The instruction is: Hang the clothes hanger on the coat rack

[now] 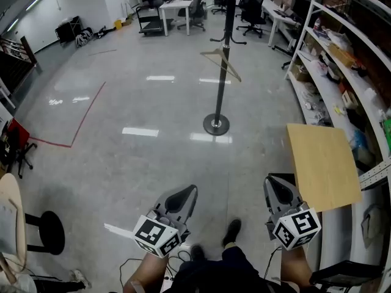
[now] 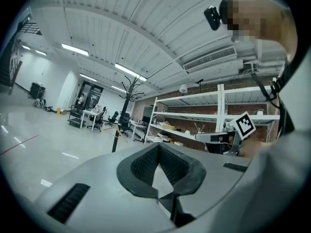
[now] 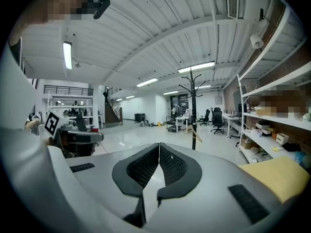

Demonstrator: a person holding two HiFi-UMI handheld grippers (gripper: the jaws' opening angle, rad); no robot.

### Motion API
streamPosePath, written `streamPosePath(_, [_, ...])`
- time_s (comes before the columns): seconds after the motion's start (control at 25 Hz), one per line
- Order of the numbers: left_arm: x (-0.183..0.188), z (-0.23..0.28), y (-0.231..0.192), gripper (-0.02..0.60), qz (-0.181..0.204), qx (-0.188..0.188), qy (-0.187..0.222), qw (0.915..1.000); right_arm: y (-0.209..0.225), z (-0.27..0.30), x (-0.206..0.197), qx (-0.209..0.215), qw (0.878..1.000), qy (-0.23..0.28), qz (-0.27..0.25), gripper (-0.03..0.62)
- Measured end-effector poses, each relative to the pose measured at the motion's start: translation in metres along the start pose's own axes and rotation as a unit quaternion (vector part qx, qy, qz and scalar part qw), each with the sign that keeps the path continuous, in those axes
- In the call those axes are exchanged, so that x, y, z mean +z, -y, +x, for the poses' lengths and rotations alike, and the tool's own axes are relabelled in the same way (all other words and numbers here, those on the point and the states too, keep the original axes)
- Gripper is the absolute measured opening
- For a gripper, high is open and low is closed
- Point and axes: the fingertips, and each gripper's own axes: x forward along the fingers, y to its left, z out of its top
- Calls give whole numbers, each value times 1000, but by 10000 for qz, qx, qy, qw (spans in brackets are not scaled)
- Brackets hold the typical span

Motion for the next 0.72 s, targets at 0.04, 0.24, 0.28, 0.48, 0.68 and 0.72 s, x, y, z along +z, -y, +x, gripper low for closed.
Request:
streamPosePath(0.04, [-2, -8, 2, 0, -29, -2, -7, 10000, -6, -8, -1, -13, 10000, 5, -11, 9])
streamPosePath(0.24, [2, -37, 20, 0, 22, 11, 37, 10000, -24, -43, 0, -75, 10000, 56, -30, 9])
streamPosePath(0.28, [3, -42, 26, 0, 50, 28, 65, 10000, -25, -51, 2, -72, 9999, 83, -44, 9])
streamPosePath(0.48, [9, -63, 69, 0, -17, 124, 164, 9998, -31, -91, 7, 87, 9998, 174, 39, 9])
streamPosePath(0.68, [7, -65, 122, 0, 306, 56, 79, 9995, -24, -136, 5, 216, 9993, 320, 18, 8])
streamPosePath(0.72, [6, -66, 129, 0, 329, 68, 58, 9994, -23, -144, 2, 235, 9992, 317, 63, 8])
